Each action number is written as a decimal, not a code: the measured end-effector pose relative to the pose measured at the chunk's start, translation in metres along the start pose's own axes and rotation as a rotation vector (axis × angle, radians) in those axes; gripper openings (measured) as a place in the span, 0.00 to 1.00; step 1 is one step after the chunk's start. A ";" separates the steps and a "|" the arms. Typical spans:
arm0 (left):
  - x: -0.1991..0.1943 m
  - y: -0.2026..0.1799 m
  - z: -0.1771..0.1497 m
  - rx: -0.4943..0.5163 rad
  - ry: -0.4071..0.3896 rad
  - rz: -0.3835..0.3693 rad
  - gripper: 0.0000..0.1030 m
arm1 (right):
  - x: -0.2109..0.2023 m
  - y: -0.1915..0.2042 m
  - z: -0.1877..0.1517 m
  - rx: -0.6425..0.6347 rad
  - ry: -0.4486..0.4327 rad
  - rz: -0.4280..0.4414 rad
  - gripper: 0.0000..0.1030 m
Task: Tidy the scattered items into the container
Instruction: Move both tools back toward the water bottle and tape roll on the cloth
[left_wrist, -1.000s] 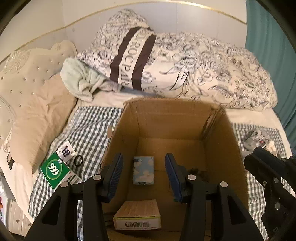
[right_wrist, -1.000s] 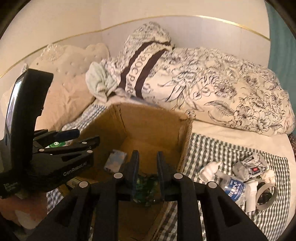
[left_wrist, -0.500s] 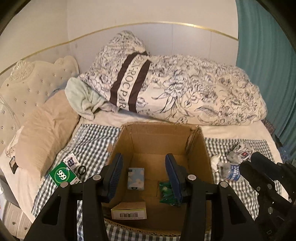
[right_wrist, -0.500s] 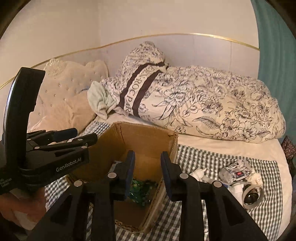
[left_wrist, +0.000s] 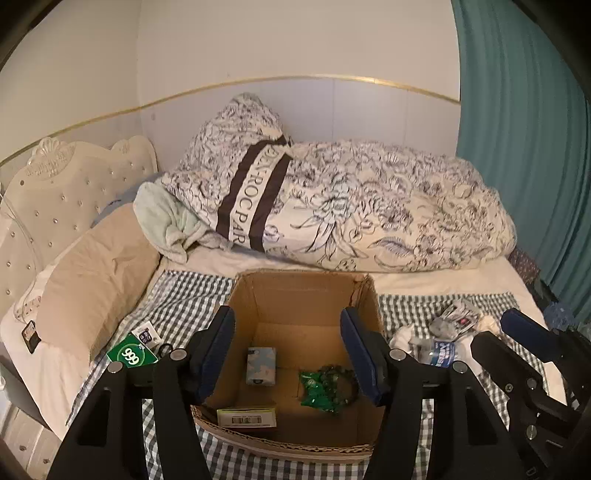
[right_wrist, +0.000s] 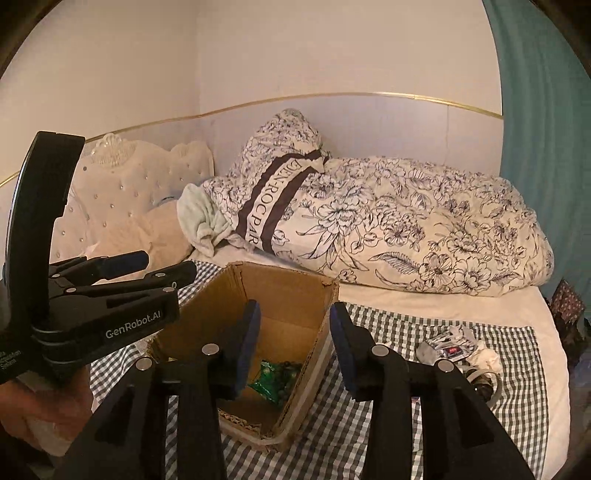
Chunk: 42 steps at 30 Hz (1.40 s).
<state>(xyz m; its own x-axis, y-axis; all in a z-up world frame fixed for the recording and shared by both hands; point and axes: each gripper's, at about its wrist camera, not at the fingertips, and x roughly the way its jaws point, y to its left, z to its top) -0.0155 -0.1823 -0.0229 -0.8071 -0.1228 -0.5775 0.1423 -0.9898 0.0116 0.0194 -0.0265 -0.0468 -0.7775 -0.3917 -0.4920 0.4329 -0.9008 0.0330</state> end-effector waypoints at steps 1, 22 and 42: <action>-0.004 0.000 0.000 -0.002 -0.013 -0.005 0.66 | -0.004 0.000 0.000 -0.001 -0.006 -0.003 0.45; -0.057 -0.037 -0.002 0.018 -0.139 -0.017 1.00 | -0.067 -0.024 -0.007 0.023 -0.116 -0.111 1.00; -0.045 -0.102 -0.019 0.079 -0.128 -0.075 1.00 | -0.093 -0.103 -0.047 0.118 -0.108 -0.234 1.00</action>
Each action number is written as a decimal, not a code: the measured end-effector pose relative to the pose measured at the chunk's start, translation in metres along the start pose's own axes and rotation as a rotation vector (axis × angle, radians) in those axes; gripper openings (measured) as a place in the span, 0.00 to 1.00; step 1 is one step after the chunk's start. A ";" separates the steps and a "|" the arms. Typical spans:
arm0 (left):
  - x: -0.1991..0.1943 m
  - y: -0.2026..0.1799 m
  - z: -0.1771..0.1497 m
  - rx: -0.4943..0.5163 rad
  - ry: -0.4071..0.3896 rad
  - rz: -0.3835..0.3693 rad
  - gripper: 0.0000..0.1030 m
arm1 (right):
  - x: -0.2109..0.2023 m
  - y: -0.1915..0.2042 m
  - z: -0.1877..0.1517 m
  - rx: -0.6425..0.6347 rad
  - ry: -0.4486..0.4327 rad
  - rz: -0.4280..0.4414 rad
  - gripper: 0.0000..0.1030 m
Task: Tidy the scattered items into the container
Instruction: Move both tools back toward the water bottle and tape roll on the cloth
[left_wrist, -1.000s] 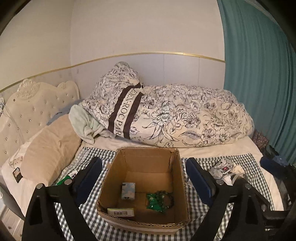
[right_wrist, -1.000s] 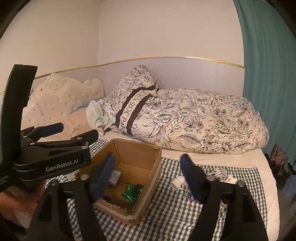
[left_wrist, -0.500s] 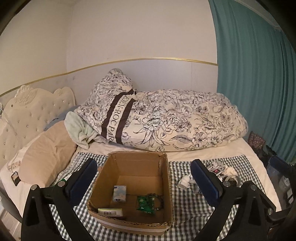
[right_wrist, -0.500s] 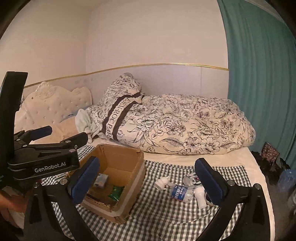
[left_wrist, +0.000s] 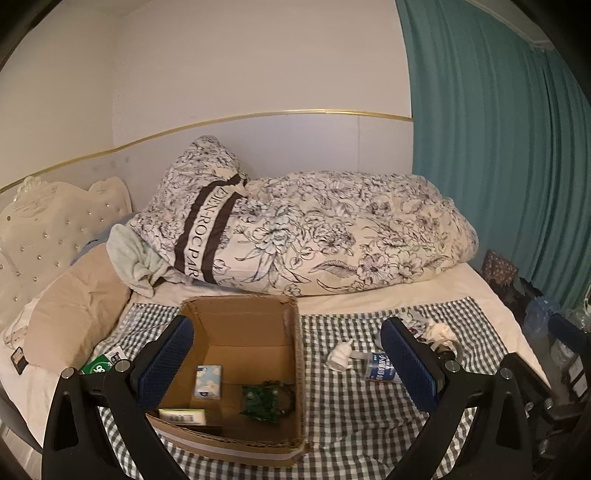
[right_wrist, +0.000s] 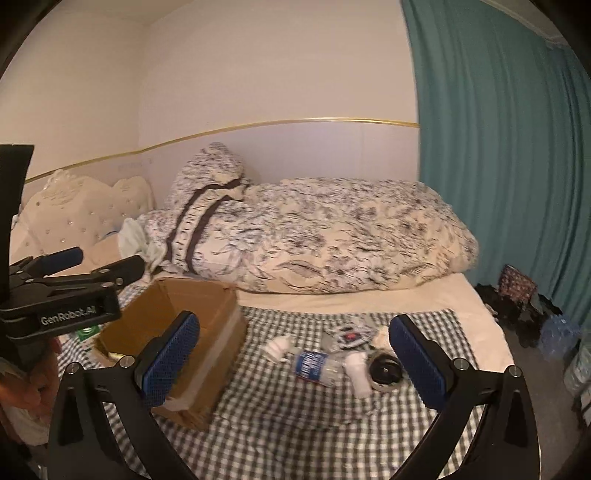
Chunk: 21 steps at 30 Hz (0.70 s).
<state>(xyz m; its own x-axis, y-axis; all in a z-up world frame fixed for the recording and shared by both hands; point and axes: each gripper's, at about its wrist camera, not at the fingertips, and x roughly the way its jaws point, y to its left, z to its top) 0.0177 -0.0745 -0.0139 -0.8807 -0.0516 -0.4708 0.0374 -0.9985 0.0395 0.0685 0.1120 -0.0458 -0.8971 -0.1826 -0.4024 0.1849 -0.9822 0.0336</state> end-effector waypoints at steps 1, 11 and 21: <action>0.002 -0.003 -0.002 0.000 0.006 -0.008 1.00 | -0.001 -0.005 -0.001 0.008 0.001 -0.004 1.00; 0.024 -0.035 -0.022 0.021 0.046 -0.055 1.00 | -0.006 -0.052 -0.017 0.061 0.007 -0.084 1.00; 0.035 -0.056 -0.031 0.033 0.069 -0.086 1.00 | -0.005 -0.075 -0.027 0.059 0.017 -0.107 1.00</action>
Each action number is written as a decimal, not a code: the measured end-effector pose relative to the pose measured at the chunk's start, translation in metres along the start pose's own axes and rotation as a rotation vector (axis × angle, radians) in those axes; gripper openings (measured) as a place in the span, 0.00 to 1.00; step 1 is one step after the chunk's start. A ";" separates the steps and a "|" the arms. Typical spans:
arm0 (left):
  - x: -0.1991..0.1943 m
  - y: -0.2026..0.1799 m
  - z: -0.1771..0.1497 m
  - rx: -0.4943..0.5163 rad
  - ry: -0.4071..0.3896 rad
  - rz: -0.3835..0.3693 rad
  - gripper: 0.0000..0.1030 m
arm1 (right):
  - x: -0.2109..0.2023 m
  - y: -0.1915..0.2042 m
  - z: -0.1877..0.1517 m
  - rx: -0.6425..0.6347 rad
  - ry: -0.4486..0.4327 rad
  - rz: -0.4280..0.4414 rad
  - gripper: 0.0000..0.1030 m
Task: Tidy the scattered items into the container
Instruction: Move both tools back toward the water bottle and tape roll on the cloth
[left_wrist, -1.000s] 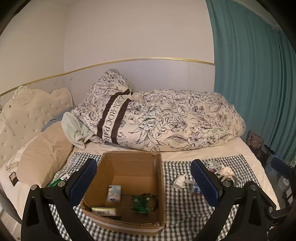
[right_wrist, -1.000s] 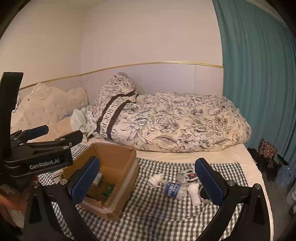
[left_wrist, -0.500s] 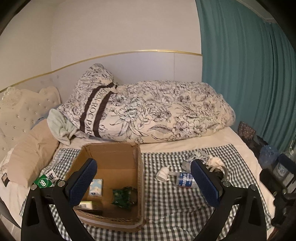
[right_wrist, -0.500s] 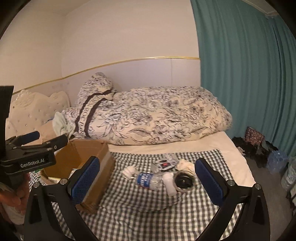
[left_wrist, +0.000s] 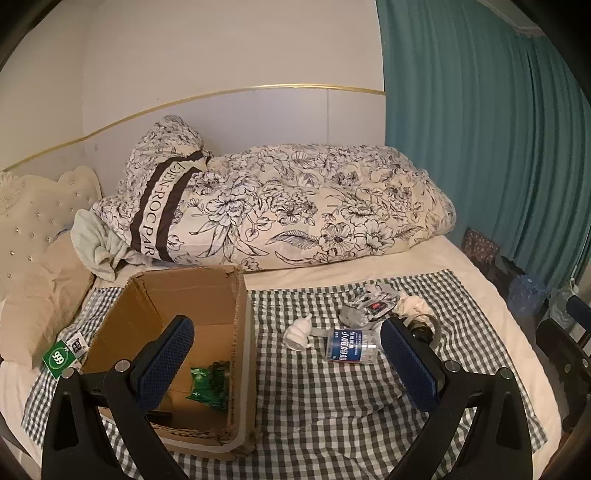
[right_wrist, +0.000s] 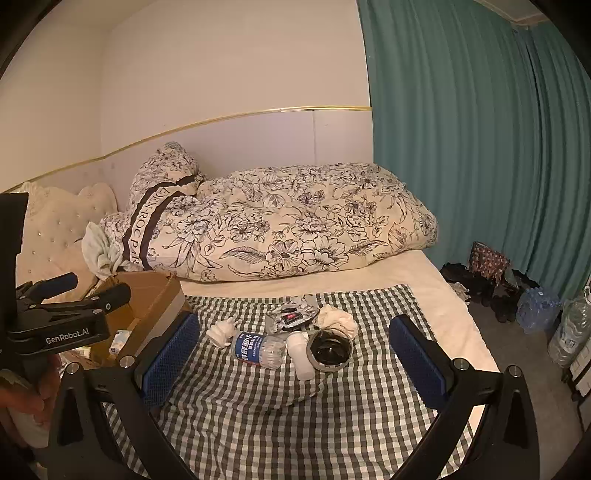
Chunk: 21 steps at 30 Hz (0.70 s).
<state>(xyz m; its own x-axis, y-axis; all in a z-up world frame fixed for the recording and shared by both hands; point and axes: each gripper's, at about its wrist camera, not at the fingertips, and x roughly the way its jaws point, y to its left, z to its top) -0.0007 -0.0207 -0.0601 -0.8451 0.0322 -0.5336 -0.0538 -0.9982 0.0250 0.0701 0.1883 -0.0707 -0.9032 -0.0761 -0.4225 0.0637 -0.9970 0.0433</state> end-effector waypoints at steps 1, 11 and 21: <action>0.002 -0.001 -0.001 -0.001 0.001 0.000 1.00 | 0.000 -0.001 -0.001 -0.003 -0.003 -0.003 1.00; 0.041 -0.015 -0.022 0.015 0.053 -0.006 1.00 | 0.018 -0.020 -0.012 -0.051 0.011 -0.047 1.00; 0.071 -0.028 -0.034 0.032 0.100 -0.022 1.00 | 0.051 -0.036 -0.034 -0.065 0.088 -0.049 1.00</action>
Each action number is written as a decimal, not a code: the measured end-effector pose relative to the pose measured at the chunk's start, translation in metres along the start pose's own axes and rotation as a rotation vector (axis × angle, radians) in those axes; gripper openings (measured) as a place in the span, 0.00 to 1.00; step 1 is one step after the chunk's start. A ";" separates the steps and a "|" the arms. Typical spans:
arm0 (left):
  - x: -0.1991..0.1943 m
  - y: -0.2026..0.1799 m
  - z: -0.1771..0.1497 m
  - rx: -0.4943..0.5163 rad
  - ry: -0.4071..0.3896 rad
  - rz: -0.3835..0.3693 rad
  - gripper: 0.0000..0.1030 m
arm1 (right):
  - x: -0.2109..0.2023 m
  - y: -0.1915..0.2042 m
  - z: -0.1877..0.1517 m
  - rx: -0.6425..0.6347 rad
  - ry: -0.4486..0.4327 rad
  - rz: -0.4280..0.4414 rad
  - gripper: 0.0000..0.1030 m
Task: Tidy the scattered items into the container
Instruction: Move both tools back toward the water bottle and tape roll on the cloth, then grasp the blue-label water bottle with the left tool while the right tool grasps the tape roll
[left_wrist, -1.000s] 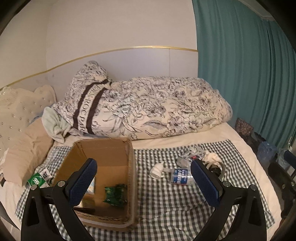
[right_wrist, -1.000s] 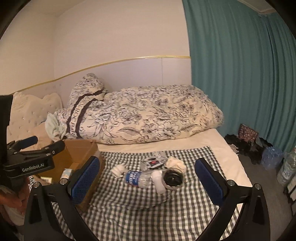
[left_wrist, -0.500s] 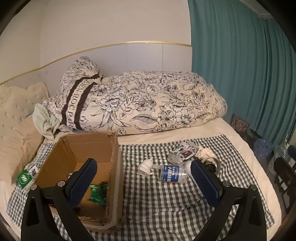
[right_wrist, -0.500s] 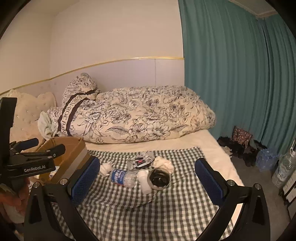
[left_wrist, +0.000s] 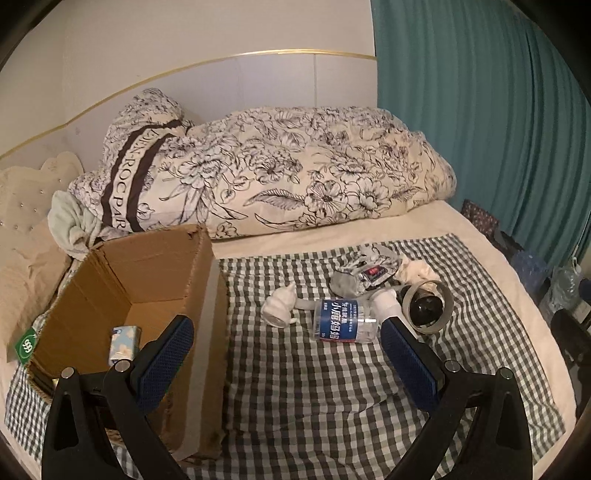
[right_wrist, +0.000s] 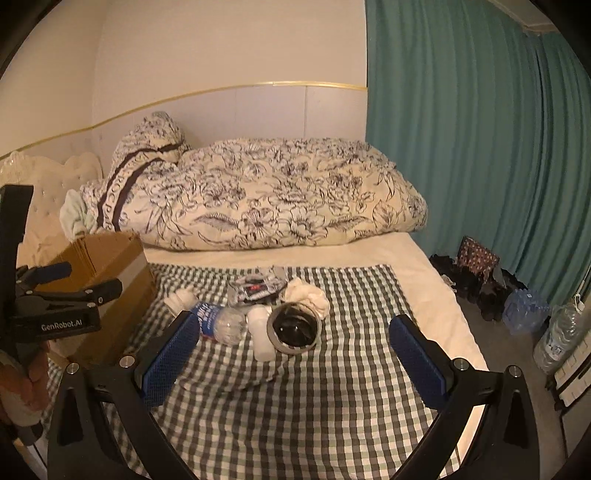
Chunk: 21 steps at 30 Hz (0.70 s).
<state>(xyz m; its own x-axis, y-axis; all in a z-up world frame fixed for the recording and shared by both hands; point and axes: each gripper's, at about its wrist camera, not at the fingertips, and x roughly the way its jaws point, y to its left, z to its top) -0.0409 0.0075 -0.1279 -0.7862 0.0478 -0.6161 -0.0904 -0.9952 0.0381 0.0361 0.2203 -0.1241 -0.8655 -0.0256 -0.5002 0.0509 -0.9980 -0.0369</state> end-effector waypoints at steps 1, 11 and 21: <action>0.004 -0.002 -0.001 0.000 0.006 -0.003 1.00 | 0.004 -0.001 -0.002 -0.001 0.008 0.001 1.00; 0.039 -0.020 -0.006 0.014 0.053 -0.037 1.00 | 0.040 -0.013 -0.017 0.004 0.076 0.016 1.00; 0.080 -0.030 -0.018 0.016 0.089 -0.048 1.00 | 0.071 -0.016 -0.033 -0.025 0.113 0.026 1.00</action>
<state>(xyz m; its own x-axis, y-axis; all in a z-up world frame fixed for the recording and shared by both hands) -0.0901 0.0398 -0.1923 -0.7234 0.0867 -0.6850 -0.1370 -0.9904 0.0194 -0.0096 0.2363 -0.1874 -0.8022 -0.0431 -0.5955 0.0860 -0.9953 -0.0438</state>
